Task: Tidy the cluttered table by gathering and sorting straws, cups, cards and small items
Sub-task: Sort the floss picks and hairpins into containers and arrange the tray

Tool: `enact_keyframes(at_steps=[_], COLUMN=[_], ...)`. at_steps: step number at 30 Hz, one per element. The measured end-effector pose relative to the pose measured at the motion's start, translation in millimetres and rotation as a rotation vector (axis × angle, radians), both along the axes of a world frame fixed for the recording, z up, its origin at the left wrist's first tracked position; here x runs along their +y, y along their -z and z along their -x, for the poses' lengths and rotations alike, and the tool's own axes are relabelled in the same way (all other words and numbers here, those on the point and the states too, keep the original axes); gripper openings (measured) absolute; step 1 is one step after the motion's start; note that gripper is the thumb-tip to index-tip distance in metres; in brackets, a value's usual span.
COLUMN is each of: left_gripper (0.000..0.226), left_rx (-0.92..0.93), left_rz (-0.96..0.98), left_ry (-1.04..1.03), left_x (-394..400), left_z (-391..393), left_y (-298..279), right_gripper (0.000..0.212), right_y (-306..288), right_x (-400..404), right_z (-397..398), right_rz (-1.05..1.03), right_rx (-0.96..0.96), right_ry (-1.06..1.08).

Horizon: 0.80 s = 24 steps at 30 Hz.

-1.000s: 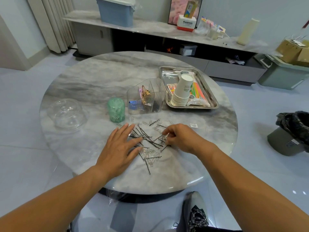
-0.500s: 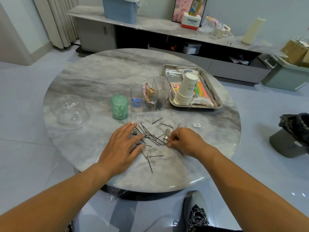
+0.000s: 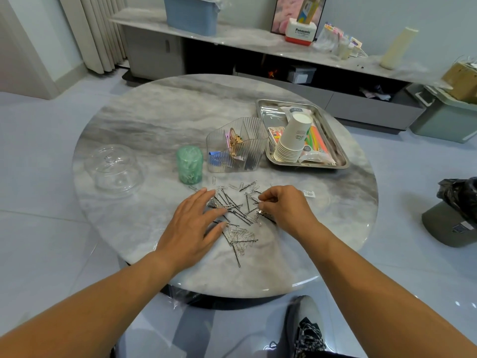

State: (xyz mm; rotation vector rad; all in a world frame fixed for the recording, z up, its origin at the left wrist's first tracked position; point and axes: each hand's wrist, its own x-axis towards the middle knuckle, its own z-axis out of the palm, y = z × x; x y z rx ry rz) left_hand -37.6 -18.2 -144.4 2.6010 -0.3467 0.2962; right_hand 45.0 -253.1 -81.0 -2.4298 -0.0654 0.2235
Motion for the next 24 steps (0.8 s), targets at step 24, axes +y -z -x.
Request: enact_keyframes(at_steps=[24], left_gripper=[0.052], left_rx=[0.044], left_rz=[-0.118], left_ry=[-0.187], left_x=[-2.6], left_z=[-6.2], left_y=[0.8], right_gripper=[0.013], right_y=[-8.4], right_x=[61.5], right_z=[-8.3], right_rz=[0.343], right_rx=[0.192], right_ry=[-0.173])
